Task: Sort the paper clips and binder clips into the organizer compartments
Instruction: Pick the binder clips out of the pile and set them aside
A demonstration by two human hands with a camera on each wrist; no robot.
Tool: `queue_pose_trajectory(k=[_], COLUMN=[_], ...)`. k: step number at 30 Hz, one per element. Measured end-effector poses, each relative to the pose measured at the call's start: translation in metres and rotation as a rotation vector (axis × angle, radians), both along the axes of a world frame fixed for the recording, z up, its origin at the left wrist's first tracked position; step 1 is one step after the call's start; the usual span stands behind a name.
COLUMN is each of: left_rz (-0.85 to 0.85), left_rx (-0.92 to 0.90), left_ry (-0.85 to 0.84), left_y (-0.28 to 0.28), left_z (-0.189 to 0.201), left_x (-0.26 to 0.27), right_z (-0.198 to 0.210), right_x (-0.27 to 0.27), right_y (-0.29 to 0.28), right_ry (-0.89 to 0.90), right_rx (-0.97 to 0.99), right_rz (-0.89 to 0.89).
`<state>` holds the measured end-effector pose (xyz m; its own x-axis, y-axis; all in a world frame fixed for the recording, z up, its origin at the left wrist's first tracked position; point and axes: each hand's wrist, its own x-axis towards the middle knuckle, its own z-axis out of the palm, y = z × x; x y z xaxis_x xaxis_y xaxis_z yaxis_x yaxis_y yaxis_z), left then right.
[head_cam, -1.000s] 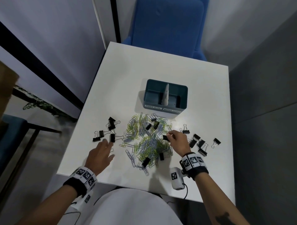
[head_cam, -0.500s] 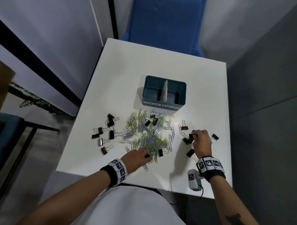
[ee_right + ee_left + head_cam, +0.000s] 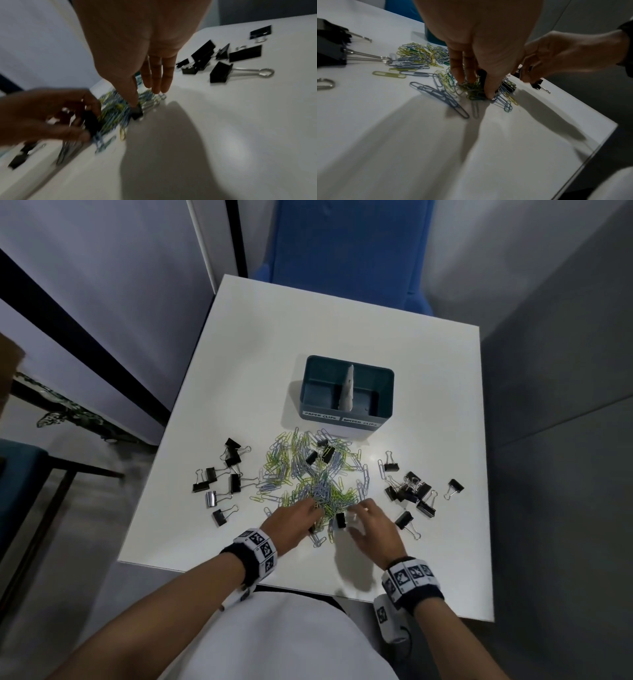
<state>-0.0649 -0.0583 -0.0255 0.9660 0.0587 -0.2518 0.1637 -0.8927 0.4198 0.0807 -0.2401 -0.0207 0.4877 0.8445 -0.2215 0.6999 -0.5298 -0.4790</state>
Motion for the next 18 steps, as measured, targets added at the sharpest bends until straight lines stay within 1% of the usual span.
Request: queue_pose_trajectory(k=[1, 3, 8, 10, 13, 16, 18], left_rz=[0.038, 0.111, 0.321, 0.37, 0.46, 0.598, 0.722], left_rx=[-0.032, -0.114, -0.308, -0.326, -0.363, -0.339, -0.266], left_ry=[0.004, 0.026, 0.04, 0.019, -0.057, -0.125, -0.139], left_y=[0.002, 0.006, 0.016, 0.023, 0.037, 0.055, 0.073], left_z=[0.0, 0.002, 0.017, 0.022, 0.025, 0.029, 0.031], left_x=[0.0, -0.001, 0.002, 0.0, -0.01, -0.025, -0.04], right_z=[-0.003, -0.01, -0.019, -0.018, -0.015, -0.006, 0.001], right_x=[-0.006, -0.012, -0.016, -0.016, -0.016, -0.014, -0.006], right_y=[0.002, 0.005, 0.011, 0.012, 0.012, 0.008, 0.004], right_ry=[0.007, 0.005, -0.026, -0.045, -0.024, 0.048, 0.127], right_rx=[-0.024, -0.055, -0.107, -0.12, -0.11, -0.045, -0.005], right_rz=[0.039, 0.057, 0.001, 0.0, -0.024, -0.12, -0.226])
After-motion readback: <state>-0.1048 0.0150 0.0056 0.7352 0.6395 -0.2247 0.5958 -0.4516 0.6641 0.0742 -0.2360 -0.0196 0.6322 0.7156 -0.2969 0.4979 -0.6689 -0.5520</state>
